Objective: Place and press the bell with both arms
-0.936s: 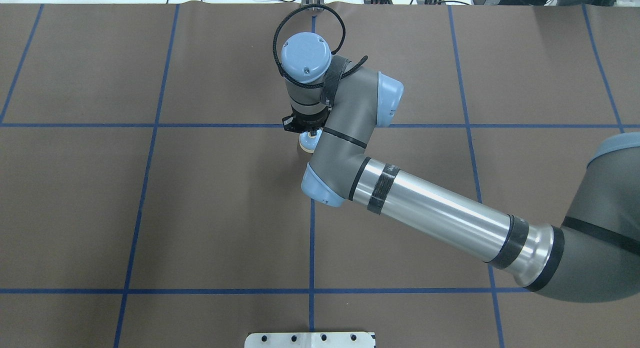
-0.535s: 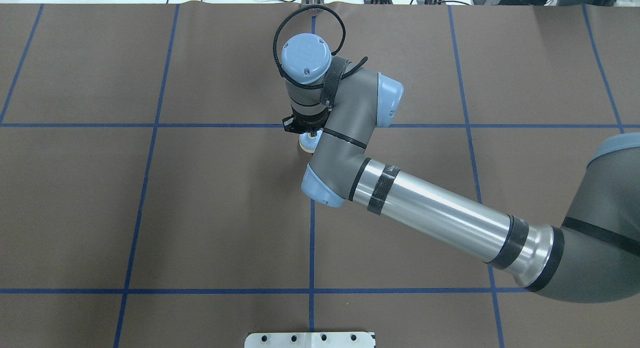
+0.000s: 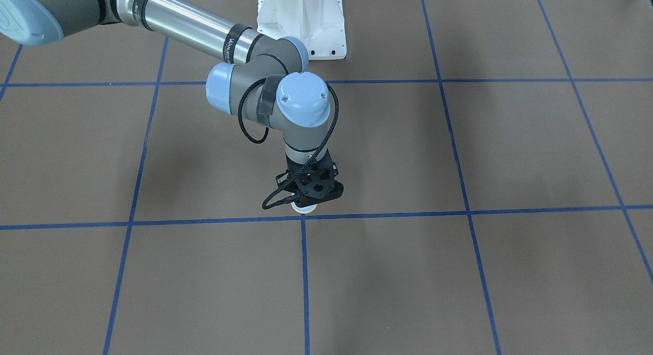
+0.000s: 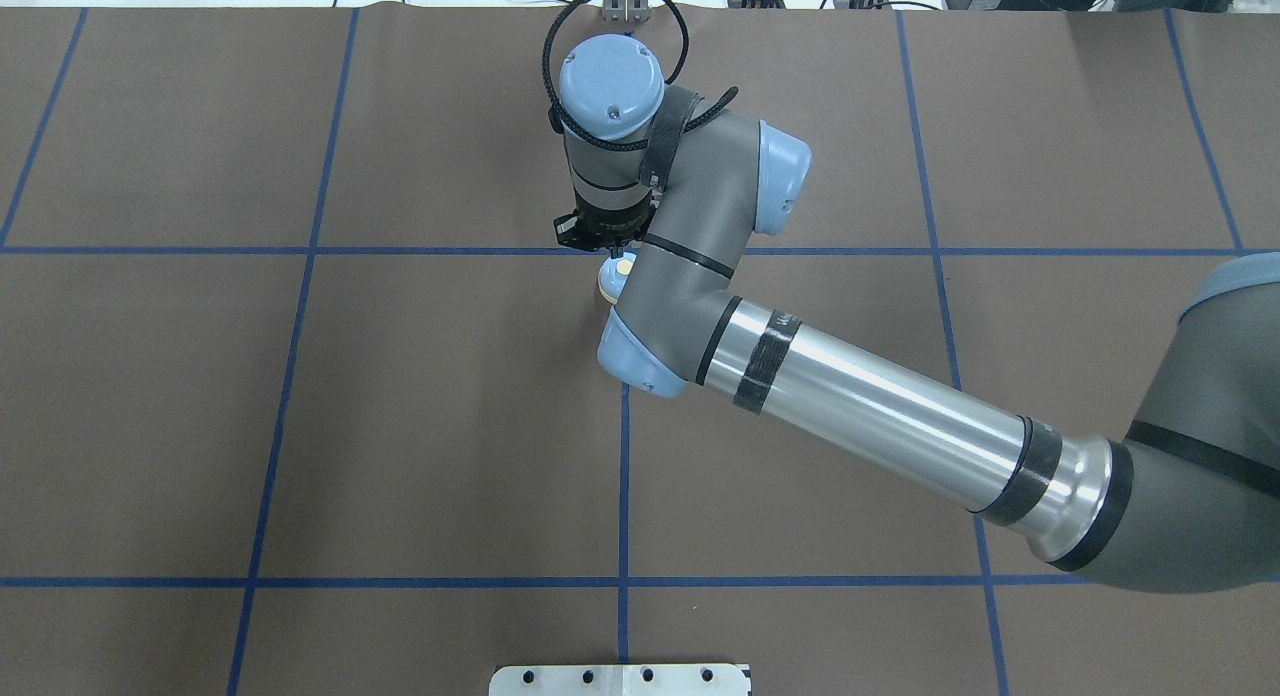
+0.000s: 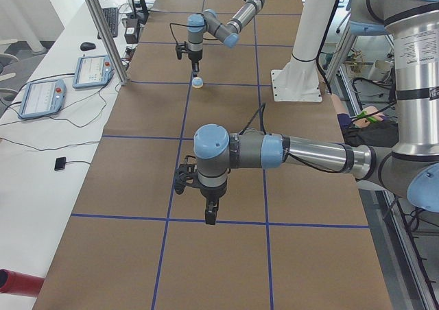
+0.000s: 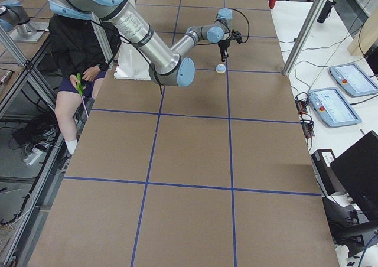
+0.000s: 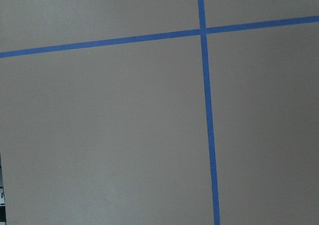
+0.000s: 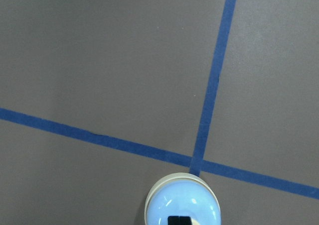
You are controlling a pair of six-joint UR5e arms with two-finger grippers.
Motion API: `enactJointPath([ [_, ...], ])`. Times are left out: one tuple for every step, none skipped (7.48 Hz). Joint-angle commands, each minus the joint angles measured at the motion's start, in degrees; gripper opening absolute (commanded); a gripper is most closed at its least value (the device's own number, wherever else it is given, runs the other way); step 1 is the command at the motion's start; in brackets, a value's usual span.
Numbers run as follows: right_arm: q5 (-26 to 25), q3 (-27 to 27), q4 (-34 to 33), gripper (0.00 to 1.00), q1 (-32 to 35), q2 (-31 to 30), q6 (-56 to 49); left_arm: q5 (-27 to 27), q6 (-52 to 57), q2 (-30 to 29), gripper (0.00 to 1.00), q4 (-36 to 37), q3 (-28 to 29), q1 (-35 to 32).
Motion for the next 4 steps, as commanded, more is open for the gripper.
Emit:
enactJointPath([
  [1.5,1.3,-0.2,0.72,2.7,-0.5,-0.2,-0.1,-0.1,0.0,1.00,0.0,0.1,0.1],
  [1.8,2.9,-0.3,0.98,4.4,-1.7,-0.3,-2.5,-0.2,0.0,1.00,-0.1,0.4,0.1],
  [4.9,4.0,-0.4,0.99,7.2,-3.1,-1.1,-8.2,-0.5,0.0,1.00,-1.2,1.9,0.0],
  [9.1,7.0,-0.9,0.99,10.8,-6.1,-3.9,-10.3,-3.3,0.2,1.00,-3.4,2.5,0.0],
])
